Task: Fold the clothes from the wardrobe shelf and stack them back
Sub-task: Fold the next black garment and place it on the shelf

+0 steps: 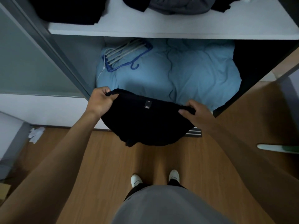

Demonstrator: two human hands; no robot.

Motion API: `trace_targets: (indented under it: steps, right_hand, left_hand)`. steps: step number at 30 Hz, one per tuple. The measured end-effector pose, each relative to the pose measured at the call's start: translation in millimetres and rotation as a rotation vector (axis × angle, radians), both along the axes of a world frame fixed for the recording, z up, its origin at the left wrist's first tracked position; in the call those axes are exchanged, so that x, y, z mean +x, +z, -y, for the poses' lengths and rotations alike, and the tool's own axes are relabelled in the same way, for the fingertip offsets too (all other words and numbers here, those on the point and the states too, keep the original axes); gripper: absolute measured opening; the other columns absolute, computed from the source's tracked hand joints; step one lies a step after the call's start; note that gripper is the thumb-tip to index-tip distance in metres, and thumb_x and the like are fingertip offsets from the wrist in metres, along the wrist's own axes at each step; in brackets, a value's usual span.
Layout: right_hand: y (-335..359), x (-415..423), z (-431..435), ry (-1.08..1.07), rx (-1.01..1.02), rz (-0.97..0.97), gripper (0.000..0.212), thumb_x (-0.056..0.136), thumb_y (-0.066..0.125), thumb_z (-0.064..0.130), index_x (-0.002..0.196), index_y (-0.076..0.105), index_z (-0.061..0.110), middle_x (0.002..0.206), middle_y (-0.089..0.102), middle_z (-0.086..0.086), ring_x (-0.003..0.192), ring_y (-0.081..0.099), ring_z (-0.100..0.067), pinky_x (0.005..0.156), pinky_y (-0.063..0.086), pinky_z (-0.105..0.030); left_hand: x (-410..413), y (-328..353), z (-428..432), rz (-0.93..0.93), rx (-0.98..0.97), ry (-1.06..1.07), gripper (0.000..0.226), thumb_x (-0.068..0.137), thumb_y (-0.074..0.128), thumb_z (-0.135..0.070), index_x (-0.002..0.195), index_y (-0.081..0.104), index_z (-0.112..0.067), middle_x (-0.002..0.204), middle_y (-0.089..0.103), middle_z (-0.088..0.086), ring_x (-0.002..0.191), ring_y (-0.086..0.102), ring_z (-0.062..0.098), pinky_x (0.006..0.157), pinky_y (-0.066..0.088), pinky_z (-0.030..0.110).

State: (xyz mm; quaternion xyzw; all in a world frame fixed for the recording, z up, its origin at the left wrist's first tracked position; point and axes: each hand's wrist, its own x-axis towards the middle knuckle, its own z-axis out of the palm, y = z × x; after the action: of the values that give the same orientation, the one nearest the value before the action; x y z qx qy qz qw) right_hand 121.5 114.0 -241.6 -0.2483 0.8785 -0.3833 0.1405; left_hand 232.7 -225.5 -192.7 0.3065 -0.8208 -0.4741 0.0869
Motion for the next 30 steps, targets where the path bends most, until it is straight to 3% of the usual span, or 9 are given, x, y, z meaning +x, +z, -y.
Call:
trace_targets:
  steps: [4, 6, 9, 13, 18, 21, 25, 28, 30]
  right_hand:
    - [-1.9, 0.2, 1.9, -0.070, 0.123, -0.065, 0.019, 0.084, 0.073, 0.028, 0.082, 0.059, 0.015, 0.076, 0.063, 0.000, 0.075, 0.061, -0.020, 0.072, 0.048, -0.039]
    - [2.1, 0.6, 9.9, -0.342, 0.087, -0.101, 0.020, 0.084, 0.070, 0.024, 0.071, 0.062, 0.011, 0.068, 0.062, -0.004, 0.071, 0.061, -0.022, 0.067, 0.048, -0.036]
    - [13.3, 7.9, 30.2, -0.547, -0.091, 0.185, 0.034, 0.090, 0.063, 0.033, 0.065, 0.063, 0.010, 0.063, 0.062, -0.001, 0.066, 0.062, -0.018, 0.060, 0.045, -0.029]
    - [17.8, 40.3, 59.0, -0.452, -0.187, 0.414, 0.036, 0.095, 0.055, 0.044, 0.110, 0.068, 0.015, 0.110, 0.070, -0.005, 0.104, 0.063, -0.021, 0.099, 0.049, -0.038]
    - [22.4, 70.1, 81.5, -0.404, -0.312, 0.454, 0.019, 0.100, 0.052, 0.035, 0.093, 0.066, 0.023, 0.095, 0.070, -0.001, 0.091, 0.066, -0.017, 0.086, 0.054, -0.034]
    - [28.1, 74.0, 85.8, -0.430, -0.398, 0.453, 0.022, 0.099, 0.054, 0.032, 0.106, 0.066, 0.014, 0.099, 0.070, -0.003, 0.091, 0.067, -0.013, 0.081, 0.054, -0.031]
    - [35.2, 74.0, 81.5, -0.409, -0.447, 0.554, 0.021, 0.098, 0.057, 0.031, 0.110, 0.063, 0.014, 0.095, 0.072, -0.003, 0.079, 0.072, -0.015, 0.056, 0.054, -0.023]
    - [42.1, 71.0, 74.4, -0.381, -0.474, 0.682, 0.015, 0.098, 0.059, 0.027, 0.099, 0.068, 0.015, 0.083, 0.075, -0.002, 0.072, 0.074, -0.014, 0.060, 0.059, -0.025]
    - [47.6, 68.8, 71.1, -0.334, -0.398, 0.633, 0.018, 0.097, 0.061, 0.028, 0.090, 0.070, 0.016, 0.078, 0.075, 0.000, 0.072, 0.074, -0.012, 0.065, 0.061, -0.027]
  left_hand:
    - [3.2, -4.1, -0.4, 0.091, 0.007, 0.062, 0.027, 0.086, 0.074, -0.023, 0.071, 0.054, -0.012, 0.065, 0.048, 0.010, 0.061, 0.047, 0.020, 0.057, 0.037, 0.030]
    - [5.4, -5.4, -13.8, 0.113, 0.105, 0.070, 0.026, 0.086, 0.074, -0.025, 0.072, 0.059, -0.010, 0.066, 0.060, 0.011, 0.061, 0.057, 0.023, 0.056, 0.043, 0.025]
    - [7.3, -4.1, -44.7, 0.194, 0.381, 0.060, 0.024, 0.090, 0.071, -0.032, 0.083, 0.072, -0.008, 0.078, 0.077, 0.007, 0.068, 0.074, 0.023, 0.054, 0.052, 0.021]
    - [10.2, -7.6, -82.9, 0.147, 0.701, 0.053, 0.025, 0.092, 0.070, -0.031, 0.100, 0.073, -0.008, 0.091, 0.078, 0.009, 0.078, 0.075, 0.022, 0.057, 0.056, 0.023]
    - [8.6, -14.4, -118.0, 0.015, 0.626, -0.060, 0.023, 0.095, 0.065, -0.033, 0.088, 0.075, -0.013, 0.089, 0.078, 0.006, 0.082, 0.074, 0.018, 0.068, 0.057, 0.023]
    - [7.0, -15.3, -126.4, -0.005, 0.585, -0.127, 0.027, 0.097, 0.062, -0.034, 0.081, 0.075, -0.016, 0.086, 0.077, 0.004, 0.080, 0.073, 0.017, 0.074, 0.055, 0.028]
    - [9.1, -14.0, -129.3, 0.013, 0.576, -0.227, 0.032, 0.100, 0.056, -0.038, 0.085, 0.073, -0.015, 0.085, 0.075, 0.003, 0.081, 0.070, 0.016, 0.077, 0.052, 0.030]
    - [14.0, -12.4, -122.4, 0.013, 0.566, -0.418, 0.016, 0.099, 0.060, -0.024, 0.090, 0.073, -0.018, 0.084, 0.075, -0.006, 0.082, 0.069, 0.006, 0.073, 0.050, 0.020]
    - [17.2, -11.7, -116.7, 0.008, 0.572, -0.558, 0.012, 0.092, 0.068, -0.008, 0.102, 0.072, -0.015, 0.095, 0.076, -0.005, 0.091, 0.070, 0.007, 0.076, 0.052, 0.018]
